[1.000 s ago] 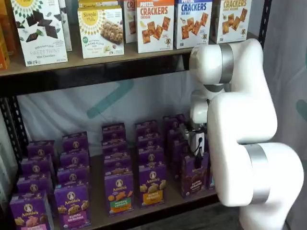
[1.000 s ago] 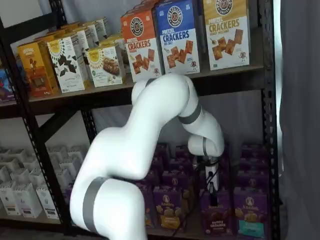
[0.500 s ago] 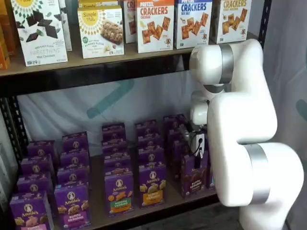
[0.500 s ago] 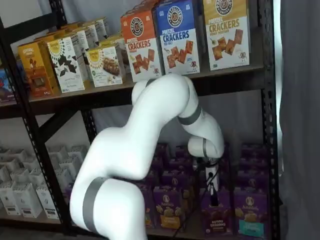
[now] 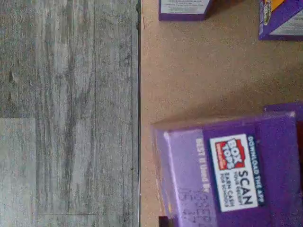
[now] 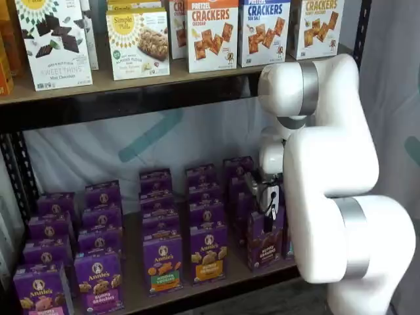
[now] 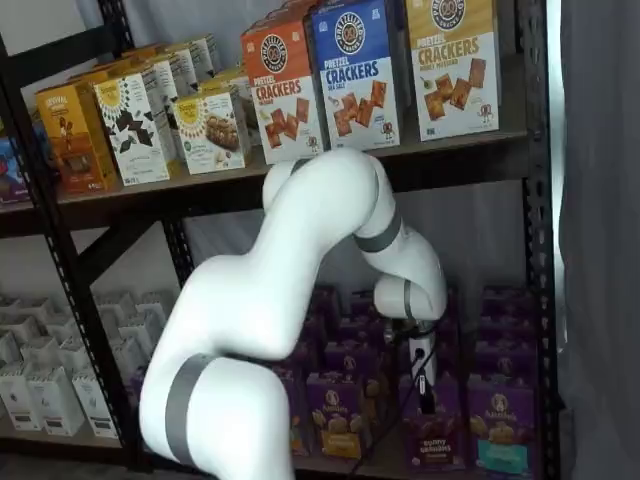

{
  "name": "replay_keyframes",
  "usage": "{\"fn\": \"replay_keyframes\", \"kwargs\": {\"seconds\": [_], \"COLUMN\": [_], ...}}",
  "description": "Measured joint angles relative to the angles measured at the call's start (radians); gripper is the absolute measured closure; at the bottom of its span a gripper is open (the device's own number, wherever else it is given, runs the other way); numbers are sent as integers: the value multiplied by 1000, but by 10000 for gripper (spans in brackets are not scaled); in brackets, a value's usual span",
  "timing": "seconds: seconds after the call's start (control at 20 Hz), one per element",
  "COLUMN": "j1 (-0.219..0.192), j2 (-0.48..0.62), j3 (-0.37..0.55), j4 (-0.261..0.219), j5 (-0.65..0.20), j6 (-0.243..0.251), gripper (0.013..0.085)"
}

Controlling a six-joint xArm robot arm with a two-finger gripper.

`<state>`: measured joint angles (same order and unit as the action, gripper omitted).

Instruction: Pick up the purple box with a brown patch in the center, on the bottom shelf, the fifth box from the left

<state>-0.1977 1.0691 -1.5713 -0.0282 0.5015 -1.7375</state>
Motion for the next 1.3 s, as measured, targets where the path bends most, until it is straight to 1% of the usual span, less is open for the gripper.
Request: {"fn": "replay_keyframes", "kwargs": {"seconds": [0.1,0.15,0.2,0.25,0.3,0.35,0.45,0.55,0.8,0.95,1.05,1.2,1.3], "j1": [0,0,0,0,0,0,2,2,0,1,5,21,34], "j2": [-1,-3,-3,-5,-6,-7,-10,-18,-62,-93,-124,-175,-207], "j3": [3,6,8,12,14,17,24,26,80,126,171,253,308], "j4": [-7,-7,-9,-11,-11,-9,4,21,19,31,68,154,190], "j5": [-1,-5,-8,-13,-17,-21,-30,-12,-17,-32,-44,-82,-115], "j6": [5,5,7,10,10,8,-3,-17,-17,-27,-55,-120,-142], "gripper": [530,570,570,610,610,650,650,650,650,650,650,650,650]}}
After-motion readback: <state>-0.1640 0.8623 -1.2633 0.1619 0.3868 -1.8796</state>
